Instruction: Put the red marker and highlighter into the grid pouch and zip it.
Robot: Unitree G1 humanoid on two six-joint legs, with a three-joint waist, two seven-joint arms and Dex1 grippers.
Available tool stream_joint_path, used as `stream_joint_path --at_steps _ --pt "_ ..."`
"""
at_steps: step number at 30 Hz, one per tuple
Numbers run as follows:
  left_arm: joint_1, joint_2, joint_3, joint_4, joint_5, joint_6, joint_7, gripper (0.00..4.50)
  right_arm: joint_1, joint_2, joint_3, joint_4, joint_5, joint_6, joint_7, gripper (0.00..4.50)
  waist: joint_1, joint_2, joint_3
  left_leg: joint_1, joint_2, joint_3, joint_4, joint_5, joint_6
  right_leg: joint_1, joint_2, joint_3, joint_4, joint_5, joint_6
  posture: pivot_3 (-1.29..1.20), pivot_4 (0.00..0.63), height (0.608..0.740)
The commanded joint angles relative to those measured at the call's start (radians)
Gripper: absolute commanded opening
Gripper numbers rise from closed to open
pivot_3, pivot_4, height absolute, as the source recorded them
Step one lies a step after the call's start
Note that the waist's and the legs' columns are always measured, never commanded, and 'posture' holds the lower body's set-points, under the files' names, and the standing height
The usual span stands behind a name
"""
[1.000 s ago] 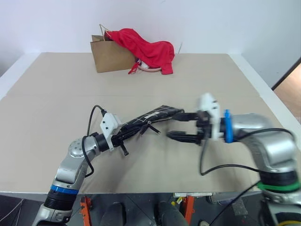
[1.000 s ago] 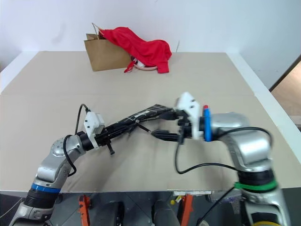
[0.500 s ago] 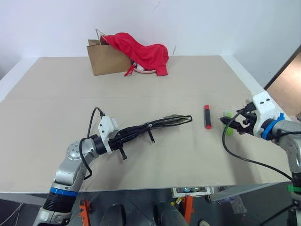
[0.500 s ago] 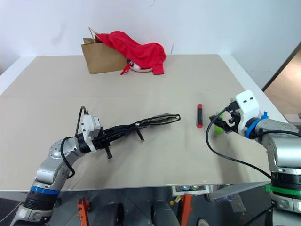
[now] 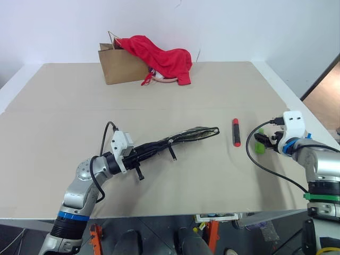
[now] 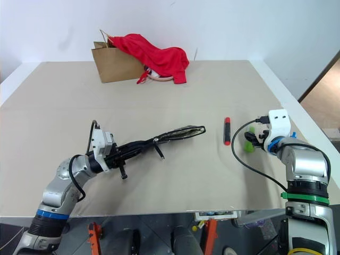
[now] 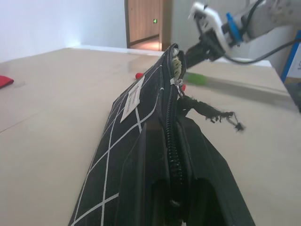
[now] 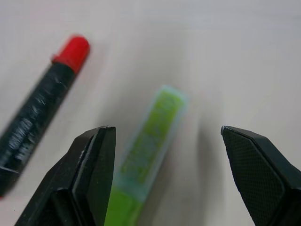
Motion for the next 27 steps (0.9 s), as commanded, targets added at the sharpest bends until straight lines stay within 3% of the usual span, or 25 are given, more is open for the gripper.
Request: stream_joint_path --at_steps 1,14,17,19,20,21,22,23,27 --pt "0.009 0.01 0.031 -0.03 -0.027 -0.027 -0.016 0.0 -0.01 0.001 0.003 -0.013 -0.003 -0.002 0.0 3.86 0.0 0.0 0.0 0.0 0.0 0.0 0.0 0.0 0.0 0.0 0.0 0.0 0.0 0.0 0.0 0.0 0.15 0.74" --pt "0.028 0.039 0.029 0.053 0.012 -0.121 -0.062 0.0 0.03 0.025 -0.002 -0.075 0.001 0.04 -0.023 3.86 0.0 0.001 0.0 0.001 0.001 0.001 0.0 0.0 0.0 0.0 0.0 0.001 0.0 -0.001 0.002 0.0 0.15 0.74" --pt "0.031 0.039 0.026 0.052 0.012 -0.124 -0.062 0.0 0.048 0.032 -0.015 -0.067 0.002 0.039 -0.039 3.19 0.0 0.001 0.0 0.001 0.001 0.001 0.0 0.0 0.0 0.0 0.0 0.0 0.0 -0.001 0.002 0.0 0.15 0.74" --pt "0.033 0.039 0.026 0.054 0.01 -0.125 -0.066 0.0 0.058 0.038 -0.023 -0.068 0.008 0.039 -0.042 2.26 0.0 0.0 0.0 0.001 0.001 0.001 0.0 0.0 0.0 0.001 0.0 0.0 0.0 -0.001 0.002 0.0 0.15 0.74" --pt "0.034 0.04 0.027 0.056 0.009 -0.126 -0.069 0.0 0.062 0.04 -0.026 -0.069 0.011 0.036 -0.043 2.26 0.002 0.0 0.0 0.001 0.001 0.001 0.0 0.0 0.0 0.001 0.0 0.0 0.0 -0.001 0.002 0.0 0.15 0.74" --pt "0.035 0.04 0.028 0.057 0.008 -0.128 -0.07 0.0 0.066 0.042 -0.03 -0.07 0.012 0.034 -0.043 1.53 0.002 0.0 0.0 0.001 0.0 0.0 0.0 0.0 0.0 0.001 0.0 0.0 0.0 -0.001 0.002 0.0 0.15 0.74" --pt "0.036 0.042 0.029 0.058 0.007 -0.129 -0.073 0.0 0.073 0.04 -0.028 -0.072 0.011 0.026 -0.037 1.49 0.002 0.0 -0.001 0.001 0.0 0.0 0.0 0.0 0.0 0.001 0.0 0.0 0.0 -0.001 0.002 0.0 0.15 0.74" --pt "0.036 0.043 0.033 0.06 0.002 -0.129 -0.077 0.0 0.08 0.037 -0.028 -0.074 0.011 0.013 -0.03 1.1 0.002 0.0 -0.001 0.001 0.0 0.001 0.0 0.0 0.0 0.001 0.0 0.0 0.0 -0.001 0.003 0.0 0.15 0.74" --pt "0.038 0.047 0.039 0.061 -0.009 -0.129 -0.095 0.0 0.078 0.012 -0.011 -0.096 -0.004 -0.109 0.014 1.1 0.001 0.0 0.0 0.001 0.0 0.001 0.0 0.0 0.0 0.001 0.0 0.001 0.0 -0.001 0.003 0.0 0.15 0.74"
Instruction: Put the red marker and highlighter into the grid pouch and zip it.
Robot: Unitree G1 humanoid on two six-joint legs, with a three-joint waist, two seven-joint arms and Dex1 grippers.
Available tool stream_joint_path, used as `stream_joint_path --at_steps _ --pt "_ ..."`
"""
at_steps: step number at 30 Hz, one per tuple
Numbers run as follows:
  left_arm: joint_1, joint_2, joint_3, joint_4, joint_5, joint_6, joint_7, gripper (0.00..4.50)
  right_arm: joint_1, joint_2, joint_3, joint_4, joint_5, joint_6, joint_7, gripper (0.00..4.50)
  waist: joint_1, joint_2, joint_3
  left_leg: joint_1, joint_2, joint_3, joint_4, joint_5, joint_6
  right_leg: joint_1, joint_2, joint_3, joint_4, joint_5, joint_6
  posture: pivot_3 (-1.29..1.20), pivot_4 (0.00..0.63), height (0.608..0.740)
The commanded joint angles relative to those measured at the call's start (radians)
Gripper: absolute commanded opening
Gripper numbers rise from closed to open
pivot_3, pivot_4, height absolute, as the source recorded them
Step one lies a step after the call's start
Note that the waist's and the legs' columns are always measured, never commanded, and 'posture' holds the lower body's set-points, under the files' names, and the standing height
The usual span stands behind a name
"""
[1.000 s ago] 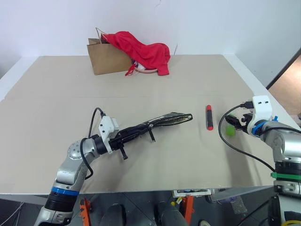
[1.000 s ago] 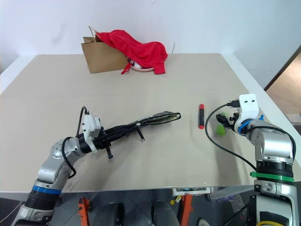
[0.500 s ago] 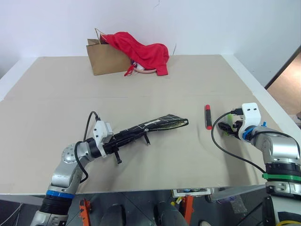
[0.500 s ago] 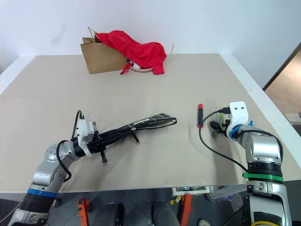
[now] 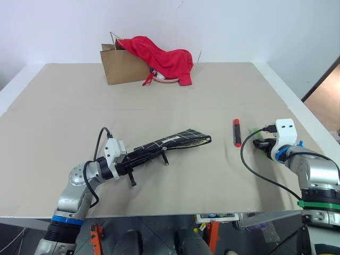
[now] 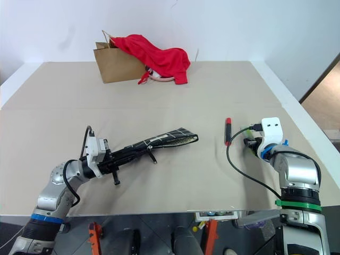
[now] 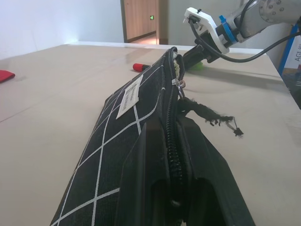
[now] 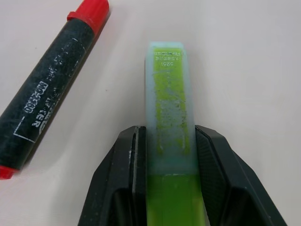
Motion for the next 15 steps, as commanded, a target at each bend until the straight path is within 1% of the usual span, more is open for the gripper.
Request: stream_joint_path --at_steps 1,3,4,6,7,10,11,13,15 --pt "0.003 0.008 0.021 -0.009 -0.022 -0.018 -0.02 0.0 -0.002 -0.046 0.007 -0.05 -0.025 -0.139 0.047 1.1 -0.001 0.001 0.0 0.0 0.0 0.0 0.0 0.0 0.0 0.0 0.0 0.0 0.0 0.0 0.0 0.0 0.15 0.74" --pt "0.001 0.014 0.024 -0.003 -0.023 -0.019 -0.031 0.0 -0.045 -0.101 0.002 -0.125 0.01 -0.189 0.142 1.1 -0.002 0.002 0.001 0.0 0.0 0.0 0.0 0.0 0.0 -0.001 0.0 0.0 0.0 0.0 0.0 0.0 0.15 0.74" --pt "-0.001 0.016 0.027 0.001 -0.024 -0.019 -0.034 0.0 -0.066 -0.126 -0.009 -0.166 0.041 -0.193 0.192 1.1 -0.003 0.007 0.005 0.0 0.0 0.001 0.0 0.0 0.0 -0.001 0.0 0.001 0.0 0.0 0.0 0.0 0.15 0.74" --pt "-0.003 0.016 0.031 0.004 -0.025 -0.02 -0.039 0.0 -0.064 -0.182 -0.013 -0.258 0.099 -0.204 0.308 1.1 -0.005 0.009 0.005 -0.001 0.0 0.003 -0.001 0.0 0.0 -0.004 0.0 0.003 0.0 0.001 0.001 0.0 0.15 0.74" --pt "-0.004 0.015 0.032 0.005 -0.025 -0.02 -0.04 0.0 -0.048 -0.205 -0.007 -0.295 0.11 -0.221 0.354 1.1 -0.004 0.009 0.005 -0.001 0.0 0.003 -0.001 0.0 0.0 -0.003 0.001 0.003 0.0 0.001 0.001 0.0 0.15 0.74" --pt "-0.007 0.009 0.029 0.012 -0.022 -0.026 -0.042 0.0 0.081 -0.349 0.013 -0.523 0.215 -0.218 0.617 1.1 -0.002 0.006 0.004 -0.001 0.002 0.0 -0.001 -0.001 0.001 -0.002 0.002 -0.001 0.0 -0.001 -0.001 0.0 0.15 0.74" --pt "-0.009 0.005 0.026 0.014 -0.021 -0.027 -0.042 0.0 0.109 -0.383 0.026 -0.575 0.233 -0.217 0.672 1.1 0.005 0.007 0.004 -0.001 0.002 -0.001 -0.001 -0.001 0.0 -0.002 0.002 -0.002 0.0 -0.002 -0.002 0.0 0.15 0.74" --pt "-0.012 -0.001 0.023 0.014 -0.02 -0.028 -0.041 0.0 0.13 -0.416 0.055 -0.618 0.233 -0.229 0.702 1.1 0.004 0.007 0.004 -0.003 0.002 -0.005 -0.002 -0.003 0.0 -0.002 0.001 -0.006 0.0 -0.005 -0.003 0.0 0.15 0.74" --pt "-0.014 -0.005 0.022 0.014 -0.018 -0.028 -0.041 0.0 0.125 -0.422 0.101 -0.624 0.193 -0.249 0.697 1.1 -0.001 0.007 0.004 -0.004 0.002 -0.004 -0.001 -0.003 -0.002 -0.003 0.0 -0.004 0.0 -0.005 -0.002 0.0 0.15 0.74"
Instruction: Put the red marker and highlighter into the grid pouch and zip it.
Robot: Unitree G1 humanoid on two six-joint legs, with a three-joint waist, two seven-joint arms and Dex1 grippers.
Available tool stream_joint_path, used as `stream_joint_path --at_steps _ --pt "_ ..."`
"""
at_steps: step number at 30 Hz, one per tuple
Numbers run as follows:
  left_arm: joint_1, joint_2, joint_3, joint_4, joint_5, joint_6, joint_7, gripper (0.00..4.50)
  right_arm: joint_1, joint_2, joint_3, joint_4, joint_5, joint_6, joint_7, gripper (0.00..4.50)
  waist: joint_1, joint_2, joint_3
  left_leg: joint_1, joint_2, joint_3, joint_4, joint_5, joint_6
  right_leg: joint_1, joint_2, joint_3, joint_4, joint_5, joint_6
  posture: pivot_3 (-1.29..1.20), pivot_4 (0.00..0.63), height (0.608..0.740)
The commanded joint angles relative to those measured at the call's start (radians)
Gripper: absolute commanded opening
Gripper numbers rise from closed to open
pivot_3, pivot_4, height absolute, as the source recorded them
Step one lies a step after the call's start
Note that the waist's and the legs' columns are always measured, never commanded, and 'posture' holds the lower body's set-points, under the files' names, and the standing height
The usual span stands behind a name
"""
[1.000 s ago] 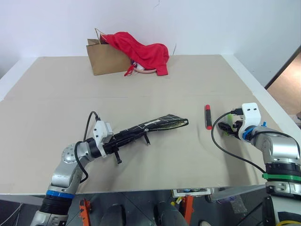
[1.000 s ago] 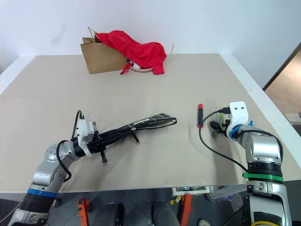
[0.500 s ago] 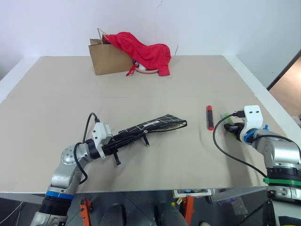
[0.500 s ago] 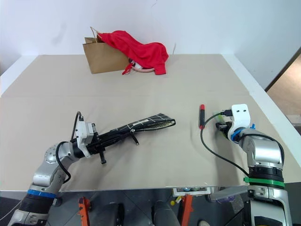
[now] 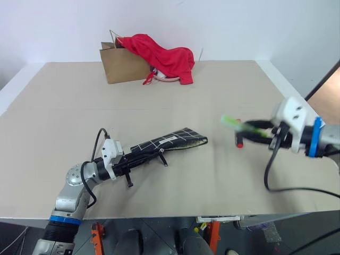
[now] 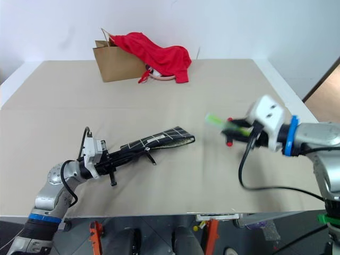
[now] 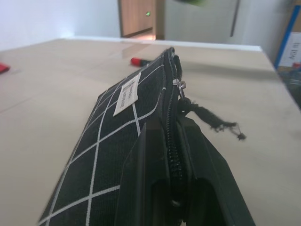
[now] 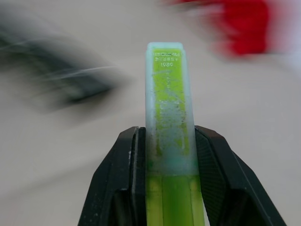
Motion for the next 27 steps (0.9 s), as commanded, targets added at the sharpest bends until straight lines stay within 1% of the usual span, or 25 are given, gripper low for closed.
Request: stream_joint_path --at_steps 1,6,9,16,20,24,27 --pt "-0.013 -0.007 0.007 -0.015 -0.012 -0.021 -0.003 0.0 -0.016 -0.033 0.047 -0.035 -0.049 -0.045 0.014 1.1 -0.002 -0.001 0.0 0.0 0.0 0.0 0.0 0.0 0.0 0.0 0.0 0.001 0.0 0.0 0.0 0.0 0.15 0.74" --pt "-0.012 -0.012 0.003 -0.021 -0.011 -0.021 0.0 0.0 -0.034 -0.006 0.153 -0.003 -0.142 -0.117 0.004 1.1 -0.002 -0.001 0.0 0.001 -0.001 0.002 0.003 0.001 -0.001 0.001 -0.001 0.001 0.0 0.002 -0.001 0.0 0.15 0.74" --pt "-0.009 -0.013 0.0 -0.023 -0.009 -0.021 -0.001 0.0 -0.055 0.017 0.196 0.001 -0.158 -0.127 0.011 1.1 -0.002 -0.001 0.0 0.001 0.0 0.003 0.003 0.001 -0.001 0.0 -0.001 0.001 0.0 0.002 0.0 0.0 0.15 0.74" --pt "-0.005 -0.015 -0.001 -0.033 -0.009 -0.016 -0.001 0.0 -0.103 0.052 0.234 0.033 -0.191 -0.143 0.012 1.1 0.0 -0.001 0.0 0.0 0.0 0.001 0.002 0.0 -0.001 0.0 0.0 0.0 0.0 0.001 0.0 0.0 0.15 0.74" --pt "-0.003 -0.015 -0.002 -0.036 -0.007 -0.015 0.0 0.0 -0.119 0.048 0.198 0.027 -0.147 -0.127 0.043 1.1 0.001 -0.001 0.0 0.0 -0.001 0.002 0.002 0.0 -0.001 0.0 0.0 0.0 0.0 0.001 0.0 0.0 0.15 0.74" --pt "0.0 -0.017 -0.002 -0.039 -0.008 -0.015 0.003 0.0 -0.137 0.042 0.23 0.059 -0.196 -0.148 0.038 1.1 0.0 -0.001 0.0 0.0 -0.001 0.002 0.002 0.0 -0.001 0.0 0.0 0.0 0.0 0.002 0.0 0.0 0.15 0.74" --pt "0.0 -0.02 -0.003 -0.039 -0.007 -0.015 0.003 0.0 -0.151 0.058 0.262 0.071 -0.225 -0.157 0.04 1.1 0.0 -0.001 0.0 0.0 0.0 0.001 0.002 0.0 -0.001 0.0 0.0 0.0 0.0 0.002 0.0 0.0 0.15 0.74"
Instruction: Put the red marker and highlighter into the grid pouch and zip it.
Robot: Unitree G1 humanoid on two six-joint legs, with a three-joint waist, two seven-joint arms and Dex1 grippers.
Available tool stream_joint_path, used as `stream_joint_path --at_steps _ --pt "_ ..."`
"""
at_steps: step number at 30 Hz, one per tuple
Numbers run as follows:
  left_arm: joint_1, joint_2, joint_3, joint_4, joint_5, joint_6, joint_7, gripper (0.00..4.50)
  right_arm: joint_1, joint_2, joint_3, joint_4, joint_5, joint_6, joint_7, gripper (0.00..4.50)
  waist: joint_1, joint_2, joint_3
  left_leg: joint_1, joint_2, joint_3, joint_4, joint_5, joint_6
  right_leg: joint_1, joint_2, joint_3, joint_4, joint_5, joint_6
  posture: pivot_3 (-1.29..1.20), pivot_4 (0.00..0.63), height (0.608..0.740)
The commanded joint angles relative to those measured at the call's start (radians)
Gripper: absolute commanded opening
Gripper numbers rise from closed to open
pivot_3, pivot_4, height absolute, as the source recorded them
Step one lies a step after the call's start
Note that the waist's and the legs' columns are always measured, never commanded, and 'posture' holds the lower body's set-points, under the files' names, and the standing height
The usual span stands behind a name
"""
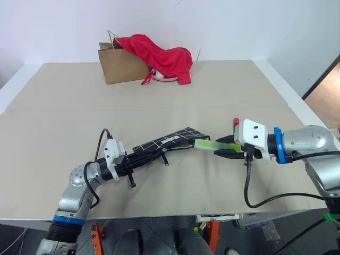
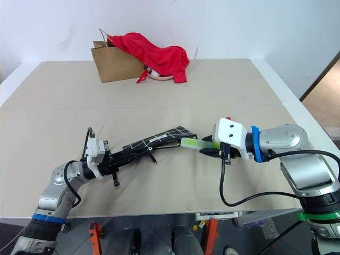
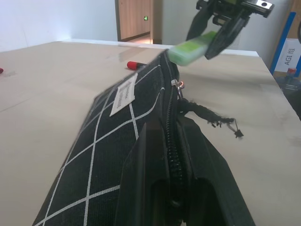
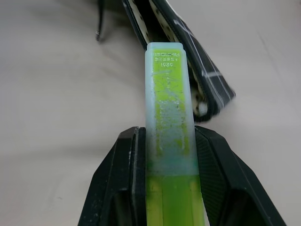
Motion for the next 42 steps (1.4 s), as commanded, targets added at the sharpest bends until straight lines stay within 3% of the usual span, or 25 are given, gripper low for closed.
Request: stream_joint_path --at_steps 1,20,21,27,33,40,42 --pt "0.0 0.002 0.003 -0.039 -0.009 -0.015 0.001 0.0 -0.035 0.005 0.017 0.005 -0.03 -0.023 0.001 1.1 0.0 0.0 0.0 0.0 0.0 0.0 0.0 0.0 0.0 0.0 0.0 0.0 0.0 0.0 0.0 0.0 0.15 0.74" --pt "-0.012 -0.003 0.005 -0.027 -0.006 -0.02 0.0 0.0 -0.278 0.294 0.319 0.106 -0.242 -0.14 0.014 1.1 -0.001 0.0 0.0 -0.002 0.0 0.0 0.0 0.0 0.0 -0.002 0.0 0.0 0.001 0.003 -0.005 0.0 0.15 0.74" --pt "-0.014 -0.003 0.005 -0.026 -0.006 -0.02 0.0 0.0 -0.279 0.303 0.333 0.112 -0.25 -0.159 0.023 2.12 -0.001 0.0 0.0 -0.002 0.0 -0.001 0.0 0.0 0.0 -0.002 0.0 -0.002 0.001 0.003 -0.005 0.0 0.15 0.74" --pt "-0.019 -0.004 0.006 -0.024 -0.005 -0.021 0.0 0.0 -0.284 0.321 0.342 0.179 -0.279 -0.232 0.032 4.41 0.001 0.0 0.0 -0.003 0.0 -0.002 0.001 0.0 0.0 -0.001 0.0 -0.002 0.001 0.003 -0.006 0.0 0.15 0.74" --pt "-0.014 -0.006 0.006 -0.028 -0.004 -0.022 0.004 0.0 -0.286 0.288 0.266 0.208 -0.257 -0.249 0.021 4.41 0.001 0.0 0.0 -0.003 0.0 -0.002 0.001 0.0 0.0 -0.002 0.0 -0.003 0.001 0.003 -0.006 0.0 0.15 0.74" --pt "-0.002 -0.009 0.002 -0.038 -0.003 -0.023 0.01 0.0 -0.261 0.174 -0.154 0.119 0.19 0.101 0.099 4.41 0.003 0.0 0.0 -0.003 -0.001 -0.005 0.001 0.0 0.0 0.0 -0.001 -0.004 0.001 0.003 -0.006 0.0 0.15 0.74" --pt "0.002 -0.007 0.004 -0.04 -0.003 -0.023 0.012 0.0 -0.235 0.145 -0.235 0.131 0.247 0.17 0.08 4.41 0.003 0.0 0.0 -0.003 -0.001 -0.006 0.001 0.0 0.0 0.0 -0.001 -0.005 0.0 0.003 -0.006 0.0 0.15 0.74"
